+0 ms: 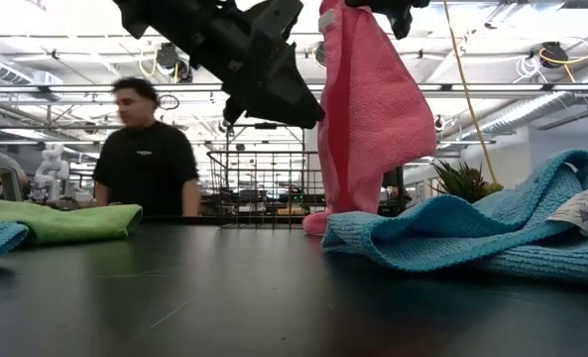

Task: Fold microfiber towels
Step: Fold the pink microfiber cloth

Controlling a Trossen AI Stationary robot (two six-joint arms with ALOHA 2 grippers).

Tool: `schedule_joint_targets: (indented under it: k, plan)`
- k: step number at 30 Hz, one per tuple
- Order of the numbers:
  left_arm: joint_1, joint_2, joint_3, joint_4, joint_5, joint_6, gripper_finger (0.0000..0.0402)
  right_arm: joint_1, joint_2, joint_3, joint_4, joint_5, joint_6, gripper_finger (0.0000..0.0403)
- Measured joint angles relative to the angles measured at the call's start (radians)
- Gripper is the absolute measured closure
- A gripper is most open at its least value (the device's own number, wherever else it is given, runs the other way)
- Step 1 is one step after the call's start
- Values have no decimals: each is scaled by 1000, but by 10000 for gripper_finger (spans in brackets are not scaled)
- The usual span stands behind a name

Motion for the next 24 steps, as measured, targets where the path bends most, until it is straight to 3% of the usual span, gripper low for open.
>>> schedule_joint_targets:
  k: [16, 24]
  plan:
    - [24, 77, -1, 72, -151, -90, 293, 0, 0, 0, 27, 5, -18, 403]
    - [46, 76, -1, 126, -127, -122, 293, 0, 0, 0, 22, 5, -20, 403]
